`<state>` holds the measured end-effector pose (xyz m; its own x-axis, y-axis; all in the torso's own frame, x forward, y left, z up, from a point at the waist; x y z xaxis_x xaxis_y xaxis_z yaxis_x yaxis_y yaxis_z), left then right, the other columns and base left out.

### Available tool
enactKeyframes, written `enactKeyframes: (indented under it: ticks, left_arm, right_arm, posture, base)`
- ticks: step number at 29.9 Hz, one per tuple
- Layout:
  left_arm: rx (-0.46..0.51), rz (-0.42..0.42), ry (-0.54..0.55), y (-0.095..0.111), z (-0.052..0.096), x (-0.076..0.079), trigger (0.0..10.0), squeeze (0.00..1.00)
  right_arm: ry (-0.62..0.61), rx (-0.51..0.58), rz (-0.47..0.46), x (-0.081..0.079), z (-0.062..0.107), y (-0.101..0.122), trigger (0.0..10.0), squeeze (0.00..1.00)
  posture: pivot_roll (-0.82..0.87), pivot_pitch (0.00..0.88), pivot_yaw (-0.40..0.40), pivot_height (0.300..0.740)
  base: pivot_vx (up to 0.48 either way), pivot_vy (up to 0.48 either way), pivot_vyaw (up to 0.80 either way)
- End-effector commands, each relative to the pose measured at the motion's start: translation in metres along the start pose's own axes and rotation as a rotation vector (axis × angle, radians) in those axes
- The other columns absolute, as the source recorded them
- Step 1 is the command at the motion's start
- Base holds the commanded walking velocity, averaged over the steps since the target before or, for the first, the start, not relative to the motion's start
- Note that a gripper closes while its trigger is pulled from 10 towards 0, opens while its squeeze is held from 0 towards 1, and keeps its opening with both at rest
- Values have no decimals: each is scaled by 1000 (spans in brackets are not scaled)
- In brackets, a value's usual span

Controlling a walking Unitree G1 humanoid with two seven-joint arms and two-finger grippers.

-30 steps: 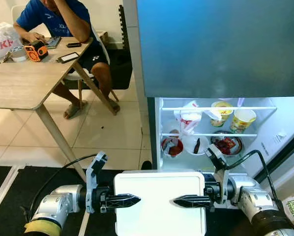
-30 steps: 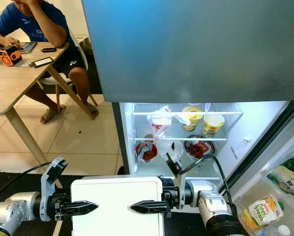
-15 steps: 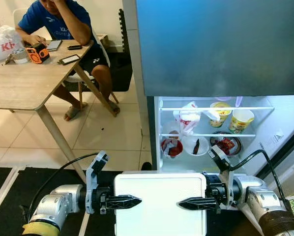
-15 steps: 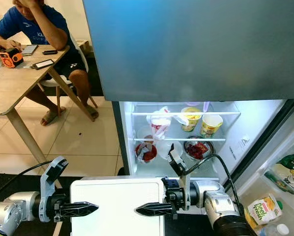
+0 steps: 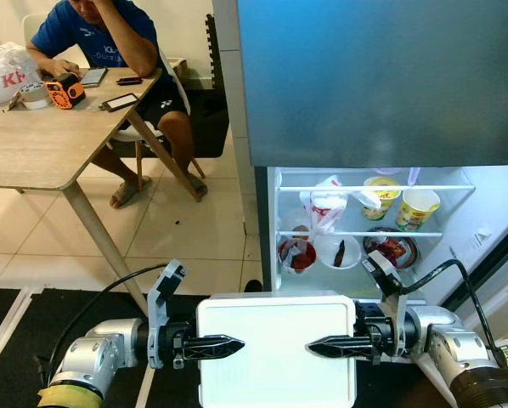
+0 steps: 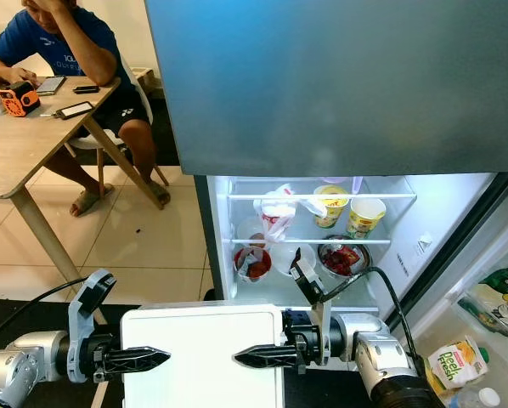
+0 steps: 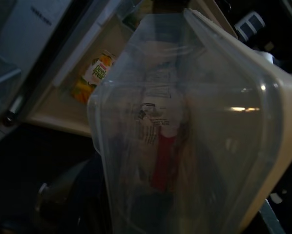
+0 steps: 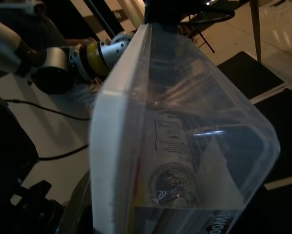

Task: Restocking fridge

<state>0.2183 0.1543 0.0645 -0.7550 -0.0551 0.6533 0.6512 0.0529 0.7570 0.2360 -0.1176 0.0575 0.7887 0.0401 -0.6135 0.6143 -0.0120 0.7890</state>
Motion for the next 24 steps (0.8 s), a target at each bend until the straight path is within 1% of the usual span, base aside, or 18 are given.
enactKeyframes:
  ticks: [1,3,4,5,7,8,9,10,13,17,18,20,23,24]
  left_arm:
    - [101,-22,55,13,23,0,10000,0]
    - [118,-34,62,13,22,0,10000,0]
    - [150,-34,66,12,20,-1,10000,0]
    - [150,-34,66,12,20,-1,10000,0]
    - [169,-11,62,9,20,-1,10000,0]
    - [175,2,61,9,20,-1,10000,27]
    - [189,28,43,9,20,0,10000,1000]
    - [200,45,31,8,20,1,10000,1000]
    - [226,58,36,8,21,0,10000,1000]
    - [271,84,101,1,28,-10,10000,1000]
    - [271,84,101,1,28,-10,10000,1000]
    - [277,106,136,-7,33,-13,10000,1000]
    - [296,127,173,-11,41,-16,10000,1000]
    - [296,127,173,-11,41,-16,10000,1000]
  right_arm:
    - [-57,-12,1,-1,21,-2,0,0]
    - [-56,-5,0,-1,21,-2,0,0]
    - [-52,7,-3,-2,19,-2,0,0]
    - [-52,7,-3,-2,19,-2,0,0]
    - [-49,17,-4,-2,18,-1,0,0]
    - [-49,20,-5,-2,18,-1,0,0]
    - [-51,26,-5,-2,18,0,0,0]
    - [-52,30,-5,-2,18,1,0,0]
    - [-55,42,-6,-2,18,2,0,0]
    - [-76,50,-20,1,20,-2,0,0]
    - [-76,50,-20,1,20,-2,0,0]
    - [-95,40,-28,2,22,-6,0,0]
    - [-136,53,-30,6,27,-6,0,0]
    - [-136,53,-30,6,27,-6,0,0]
  posture:
    - [-70,7,32,740]
    - [-70,7,31,740]
    - [-70,7,31,740]
    - [-70,7,31,740]
    - [-70,7,31,740]
    - [-70,7,31,740]
    - [-70,7,31,740]
    - [-71,0,27,740]
    - [-71,0,26,740]
    - [-72,0,26,740]
    - [-72,0,26,740]
    - [-71,0,25,740]
    - [-71,0,25,740]
    - [-71,0,25,740]
  base:
    - [0,0,0]
    - [0,0,0]
    - [0,0,0]
    - [0,0,0]
    - [0,0,0]
    - [0,0,0]
    - [0,0,0]
    - [0,0,0]
    - [0,0,0]
    - [0,0,0]
    - [0,0,0]
    - [0,0,0]
    - [0,0,0]
    - [0,0,0]
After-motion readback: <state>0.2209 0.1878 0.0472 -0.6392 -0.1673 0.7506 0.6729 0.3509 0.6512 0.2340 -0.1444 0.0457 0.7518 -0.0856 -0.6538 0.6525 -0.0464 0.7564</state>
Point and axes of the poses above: a point about 5 cm out from each wrist's last joint towards the gripper, its own z axis pointing back from the gripper into the wrist, its own y axis along the axis of the wrist's last joint, x = y × z, the point moved 4 cm from there along -z, pointing out of the wrist towards the gripper, and after that the axes turned 2 degrees about z, right-handed, at the moved point
